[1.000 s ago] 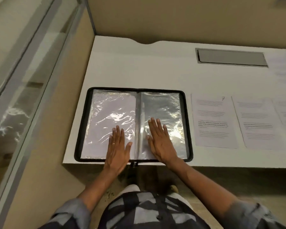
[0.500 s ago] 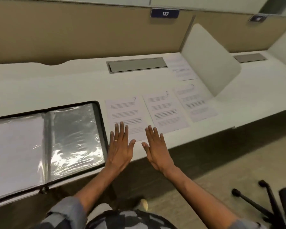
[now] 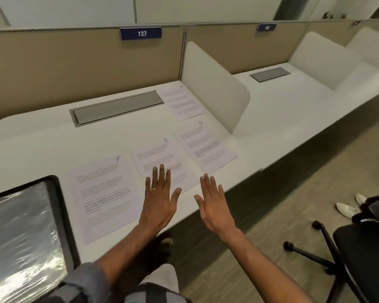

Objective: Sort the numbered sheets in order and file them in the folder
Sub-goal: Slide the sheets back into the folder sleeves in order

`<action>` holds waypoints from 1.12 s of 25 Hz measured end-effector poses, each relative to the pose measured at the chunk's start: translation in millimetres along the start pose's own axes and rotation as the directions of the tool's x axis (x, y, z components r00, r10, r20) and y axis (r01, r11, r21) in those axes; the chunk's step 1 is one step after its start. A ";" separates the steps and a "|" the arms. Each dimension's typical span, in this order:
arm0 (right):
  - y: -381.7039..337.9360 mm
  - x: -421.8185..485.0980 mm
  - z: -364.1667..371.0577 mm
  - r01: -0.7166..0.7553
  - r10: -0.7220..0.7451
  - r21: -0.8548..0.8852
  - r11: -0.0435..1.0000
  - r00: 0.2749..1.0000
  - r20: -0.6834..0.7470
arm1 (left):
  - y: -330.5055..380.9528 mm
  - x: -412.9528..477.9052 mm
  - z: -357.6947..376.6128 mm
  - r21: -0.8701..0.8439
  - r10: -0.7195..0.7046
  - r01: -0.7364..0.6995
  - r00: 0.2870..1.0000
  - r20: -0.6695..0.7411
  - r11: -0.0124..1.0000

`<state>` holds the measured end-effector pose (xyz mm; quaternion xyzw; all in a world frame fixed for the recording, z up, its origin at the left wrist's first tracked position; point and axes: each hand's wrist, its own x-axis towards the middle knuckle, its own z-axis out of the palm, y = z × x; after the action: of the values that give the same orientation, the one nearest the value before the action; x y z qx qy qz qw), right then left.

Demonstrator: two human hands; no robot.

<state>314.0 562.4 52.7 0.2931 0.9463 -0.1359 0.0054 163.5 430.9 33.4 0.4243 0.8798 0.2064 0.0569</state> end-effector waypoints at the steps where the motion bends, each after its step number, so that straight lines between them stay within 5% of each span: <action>1: 9.4 10.9 -1.3 -0.001 0.001 -0.007 1.000 1.000 0.003 | 2.1 15.1 3.7 -0.009 0.006 -0.006 1.000 -0.005 1.000; 16: 93.3 250.6 -30.8 0.040 -0.037 0.115 0.993 0.999 -0.026 | 11.1 249.3 58.6 0.041 -0.019 0.020 1.000 -0.008 0.999; 28: 138.1 511.2 -9.7 0.214 -0.215 0.152 0.965 0.977 -0.010 | -18.5 404.1 99.9 0.048 -0.243 0.242 0.970 0.012 0.969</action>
<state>-31.8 957.1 -19.0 0.1881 0.9594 -0.2085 -0.0285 -78.3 763.3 -34.6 0.3165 0.9291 0.1737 0.0796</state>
